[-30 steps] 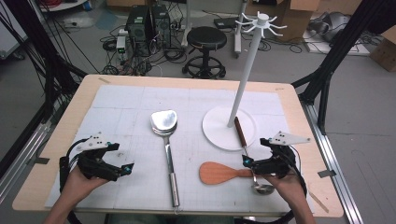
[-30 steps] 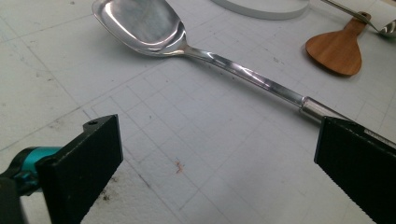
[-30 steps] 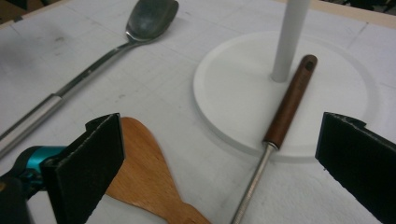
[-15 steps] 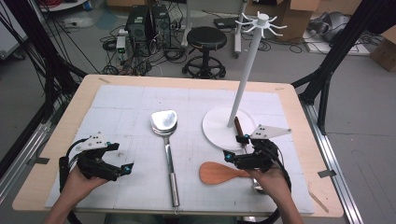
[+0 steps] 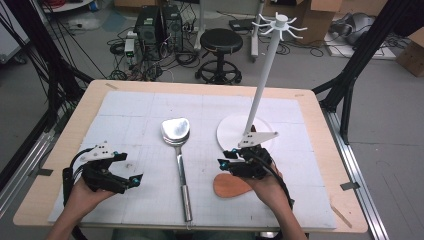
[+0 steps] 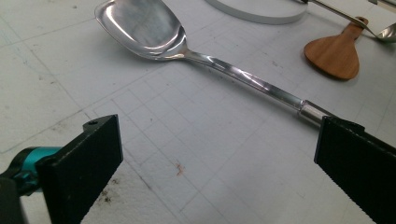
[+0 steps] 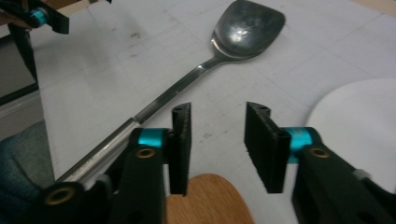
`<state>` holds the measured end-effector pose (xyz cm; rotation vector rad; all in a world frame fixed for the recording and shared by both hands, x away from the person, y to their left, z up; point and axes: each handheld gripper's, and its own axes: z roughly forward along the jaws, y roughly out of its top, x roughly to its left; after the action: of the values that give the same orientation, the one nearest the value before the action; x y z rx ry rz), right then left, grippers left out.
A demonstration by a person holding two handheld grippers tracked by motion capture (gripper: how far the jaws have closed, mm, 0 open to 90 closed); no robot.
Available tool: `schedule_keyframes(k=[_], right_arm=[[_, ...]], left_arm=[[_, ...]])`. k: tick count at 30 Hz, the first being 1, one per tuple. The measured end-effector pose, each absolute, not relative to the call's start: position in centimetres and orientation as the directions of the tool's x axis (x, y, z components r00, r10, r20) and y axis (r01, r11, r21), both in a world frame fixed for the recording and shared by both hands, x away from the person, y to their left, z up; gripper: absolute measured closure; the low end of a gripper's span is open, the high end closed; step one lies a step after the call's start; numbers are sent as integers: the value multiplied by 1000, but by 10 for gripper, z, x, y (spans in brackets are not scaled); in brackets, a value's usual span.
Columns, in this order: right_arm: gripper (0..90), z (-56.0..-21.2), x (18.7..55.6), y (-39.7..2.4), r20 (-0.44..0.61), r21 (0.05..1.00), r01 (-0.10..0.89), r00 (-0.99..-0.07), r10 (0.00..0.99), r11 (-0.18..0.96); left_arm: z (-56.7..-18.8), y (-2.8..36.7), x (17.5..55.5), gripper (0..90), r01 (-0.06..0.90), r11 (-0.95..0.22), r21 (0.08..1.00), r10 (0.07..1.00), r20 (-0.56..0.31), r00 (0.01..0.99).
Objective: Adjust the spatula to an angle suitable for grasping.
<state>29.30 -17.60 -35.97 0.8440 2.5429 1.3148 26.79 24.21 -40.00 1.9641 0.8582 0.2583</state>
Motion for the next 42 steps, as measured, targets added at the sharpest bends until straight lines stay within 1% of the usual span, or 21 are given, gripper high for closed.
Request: schedule_keyframes(k=[2,9,13,19,22,30,42], right_arm=[[725,-362,295,-167,124,780,409,-843,524,473],[874,-372,300,-137,130,747,395,-875,465,534],[891,-379,305,-122,121,735,386,-884,452,558],[894,-390,313,-104,143,710,412,-878,456,571],[894,-395,315,-94,136,705,396,-890,435,588],[894,-408,308,-66,147,672,360,-922,360,648],[894,-420,300,-47,170,640,341,-937,306,689]], left_arm=[[-400,242,268,17,462,-313,830,661,-159,734],[-400,242,268,17,460,-316,829,660,-156,735],[-400,242,268,17,459,-316,830,660,-155,735],[-400,243,268,17,458,-317,831,660,-154,736],[-400,242,268,17,458,-316,831,659,-156,736],[-400,242,269,17,458,-317,830,658,-155,737],[-400,241,269,17,456,-329,827,652,-151,743]])
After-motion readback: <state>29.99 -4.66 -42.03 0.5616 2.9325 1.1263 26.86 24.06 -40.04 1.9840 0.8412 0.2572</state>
